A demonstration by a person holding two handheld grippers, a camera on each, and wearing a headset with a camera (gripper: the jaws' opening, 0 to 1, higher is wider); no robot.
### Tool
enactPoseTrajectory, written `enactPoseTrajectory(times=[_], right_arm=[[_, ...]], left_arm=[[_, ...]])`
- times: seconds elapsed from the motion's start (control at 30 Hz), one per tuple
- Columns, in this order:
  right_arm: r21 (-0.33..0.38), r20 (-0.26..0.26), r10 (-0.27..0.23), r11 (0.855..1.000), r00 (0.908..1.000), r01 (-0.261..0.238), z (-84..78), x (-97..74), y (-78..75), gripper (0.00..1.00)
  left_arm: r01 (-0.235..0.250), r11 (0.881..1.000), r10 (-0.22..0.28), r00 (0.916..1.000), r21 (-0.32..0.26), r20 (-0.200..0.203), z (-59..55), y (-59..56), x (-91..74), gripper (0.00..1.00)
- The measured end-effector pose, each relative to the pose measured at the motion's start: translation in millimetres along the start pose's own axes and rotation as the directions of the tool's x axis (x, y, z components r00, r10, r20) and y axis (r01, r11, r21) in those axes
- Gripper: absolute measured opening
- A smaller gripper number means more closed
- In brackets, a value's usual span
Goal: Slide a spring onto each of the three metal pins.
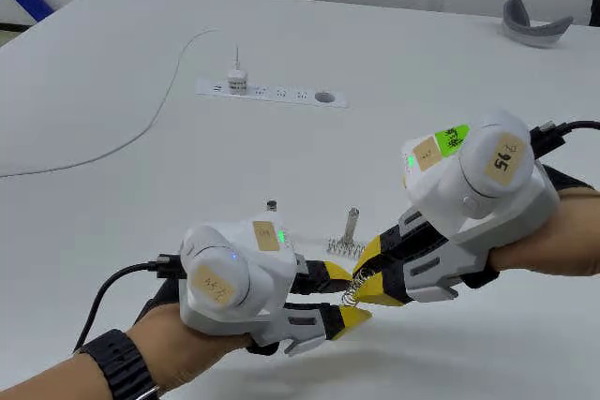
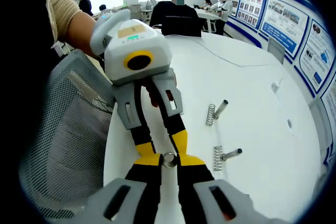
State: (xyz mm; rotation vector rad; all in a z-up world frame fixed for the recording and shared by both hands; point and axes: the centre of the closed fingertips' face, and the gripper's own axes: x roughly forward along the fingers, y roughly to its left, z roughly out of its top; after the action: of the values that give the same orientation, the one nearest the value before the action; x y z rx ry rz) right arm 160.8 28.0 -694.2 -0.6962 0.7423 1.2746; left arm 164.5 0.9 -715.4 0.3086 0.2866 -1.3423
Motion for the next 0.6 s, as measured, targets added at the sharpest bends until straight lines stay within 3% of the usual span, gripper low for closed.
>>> enactPoseTrajectory(times=[0.6], right_arm=[[0.057,-0.014,-0.074,0.996,0.9972,0.075,-16.8,-26.0,-25.4,0.12]], left_arm=[[-0.054,0.993,0.057,0.9981,-0.1,0.026,-8.2,15.2,-22.6,0.36]])
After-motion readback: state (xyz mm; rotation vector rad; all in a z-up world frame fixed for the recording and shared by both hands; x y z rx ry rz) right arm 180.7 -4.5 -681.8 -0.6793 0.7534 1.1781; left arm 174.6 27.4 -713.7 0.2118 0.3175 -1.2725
